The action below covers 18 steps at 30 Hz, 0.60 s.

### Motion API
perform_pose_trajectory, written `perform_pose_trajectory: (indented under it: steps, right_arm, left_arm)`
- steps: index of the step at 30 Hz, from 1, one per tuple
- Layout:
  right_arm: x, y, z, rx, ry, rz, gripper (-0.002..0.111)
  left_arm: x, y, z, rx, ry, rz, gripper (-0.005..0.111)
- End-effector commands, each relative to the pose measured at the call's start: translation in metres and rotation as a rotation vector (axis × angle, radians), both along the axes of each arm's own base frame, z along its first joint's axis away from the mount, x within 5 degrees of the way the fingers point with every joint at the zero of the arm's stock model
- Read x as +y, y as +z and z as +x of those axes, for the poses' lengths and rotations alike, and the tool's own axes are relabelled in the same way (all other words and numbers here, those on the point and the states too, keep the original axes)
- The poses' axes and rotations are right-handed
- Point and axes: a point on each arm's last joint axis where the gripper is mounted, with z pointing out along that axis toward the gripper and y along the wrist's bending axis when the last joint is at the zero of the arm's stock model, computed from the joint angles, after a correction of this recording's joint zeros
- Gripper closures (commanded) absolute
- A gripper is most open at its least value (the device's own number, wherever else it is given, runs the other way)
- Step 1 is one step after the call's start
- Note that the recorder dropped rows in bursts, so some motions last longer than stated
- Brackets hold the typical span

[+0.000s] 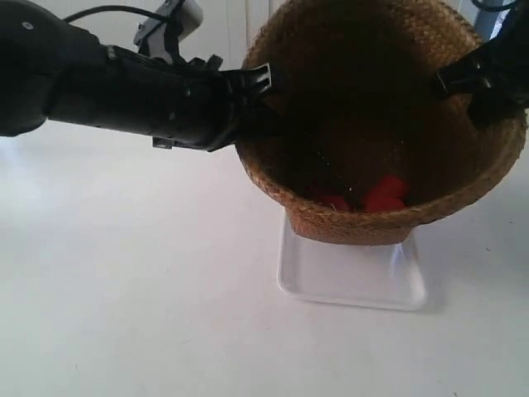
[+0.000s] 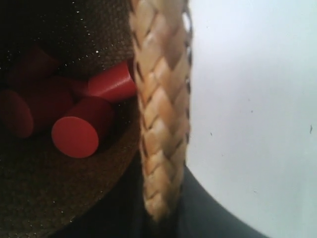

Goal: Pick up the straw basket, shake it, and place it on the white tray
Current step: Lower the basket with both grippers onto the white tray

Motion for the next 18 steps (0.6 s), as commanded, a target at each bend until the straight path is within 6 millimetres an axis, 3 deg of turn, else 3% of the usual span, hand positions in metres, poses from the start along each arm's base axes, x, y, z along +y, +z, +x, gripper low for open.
perform_pose_trajectory:
  steps: [1, 7, 12, 18]
  right_arm:
    - [-0.009, -0.015, 0.012, 0.087, 0.022, -0.065, 0.108]
    - [-0.008, -0.032, 0.022, 0.160, 0.027, -0.072, 0.108]
    - [-0.010, -0.022, 0.021, 0.149, 0.025, -0.088, 0.108]
    - [-0.009, -0.027, 0.024, 0.170, 0.025, -0.080, 0.108]
  left_arm:
    - [-0.004, 0.003, 0.001, 0.008, 0.011, -0.035, 0.107]
    - [-0.005, 0.002, 0.007, 0.009, 0.012, -0.026, 0.107]
    - [-0.019, -0.002, 0.018, 0.052, -0.058, -0.024, 0.107]
    - [-0.018, -0.005, 0.021, 0.044, -0.051, -0.011, 0.107]
